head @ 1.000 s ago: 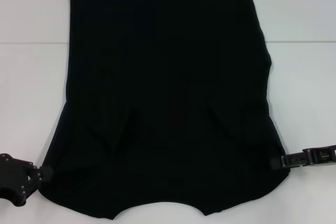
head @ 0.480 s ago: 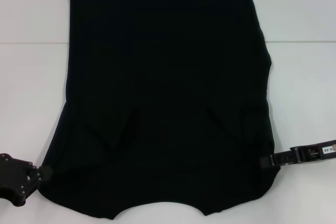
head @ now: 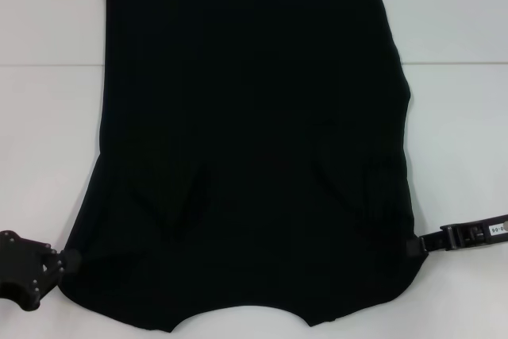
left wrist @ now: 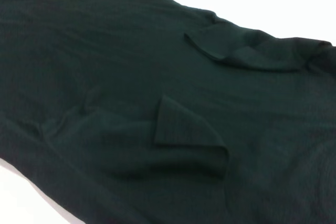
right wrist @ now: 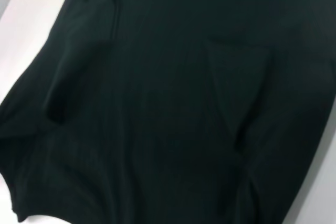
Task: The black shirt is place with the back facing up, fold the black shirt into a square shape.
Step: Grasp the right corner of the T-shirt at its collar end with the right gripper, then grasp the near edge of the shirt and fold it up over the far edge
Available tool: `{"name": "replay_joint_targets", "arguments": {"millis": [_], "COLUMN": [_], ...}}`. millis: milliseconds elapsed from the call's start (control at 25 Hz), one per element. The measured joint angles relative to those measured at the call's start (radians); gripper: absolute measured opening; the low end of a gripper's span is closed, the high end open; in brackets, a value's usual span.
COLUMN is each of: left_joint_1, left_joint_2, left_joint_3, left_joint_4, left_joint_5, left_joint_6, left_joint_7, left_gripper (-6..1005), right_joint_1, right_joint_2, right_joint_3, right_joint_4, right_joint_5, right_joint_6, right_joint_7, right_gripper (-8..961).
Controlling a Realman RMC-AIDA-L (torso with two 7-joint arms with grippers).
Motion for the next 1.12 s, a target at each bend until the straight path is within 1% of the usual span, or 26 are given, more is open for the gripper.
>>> {"name": "replay_joint_targets", "arguments": {"millis": [120,240,440,600,760,1000,1120], "left_joint_1": [0.000,0.000,0.001,0.006,0.008,0.016,0.031], "left_joint_2": [0.000,0.000,-0.001,-0.001,-0.001,0.000,0.001], "left_joint_3": [0.003,0.001,-0.007,-0.025,-0.086,-0.190,-0.210], "left_joint_4": [0.000,-0.001,-0.001,-0.001,-0.001,-0.013,-0.024], "left_joint_5": [0.000,-0.001,-0.005,-0.013,-0.014,-0.014,-0.013], "left_joint_6": [0.000,-0.001,0.006,0.015,0.059,0.125,0.150], "left_joint_7": [0.000,-0.004,-0.011,-0.025,-0.029,-0.040,-0.049], "left_gripper": [2,2,2,0,0,1,1], "right_joint_1": [-0.006,-0.012,-0.023,-0.041,-0.072,-0.129,-0.163], "right_joint_2": [0.000,0.001,0.000,-0.004,-0.010,-0.012,-0.013], "right_joint_3": [0.004,0.007,0.013,0.068,0.130,0.175,0.196], "right_joint_4": [-0.001,-0.002,-0.006,-0.007,-0.008,-0.008,-0.008], "right_joint_5": [-0.010,-0.011,-0.007,-0.006,-0.007,-0.008,-0.010], "right_joint_6": [0.001,0.000,-0.015,-0.057,-0.108,-0.184,-0.230], "right_joint_7": [-0.001,-0.010,-0.025,-0.068,-0.129,-0.220,-0.270], "right_gripper": [328,94,51,51,51,50,50]}}
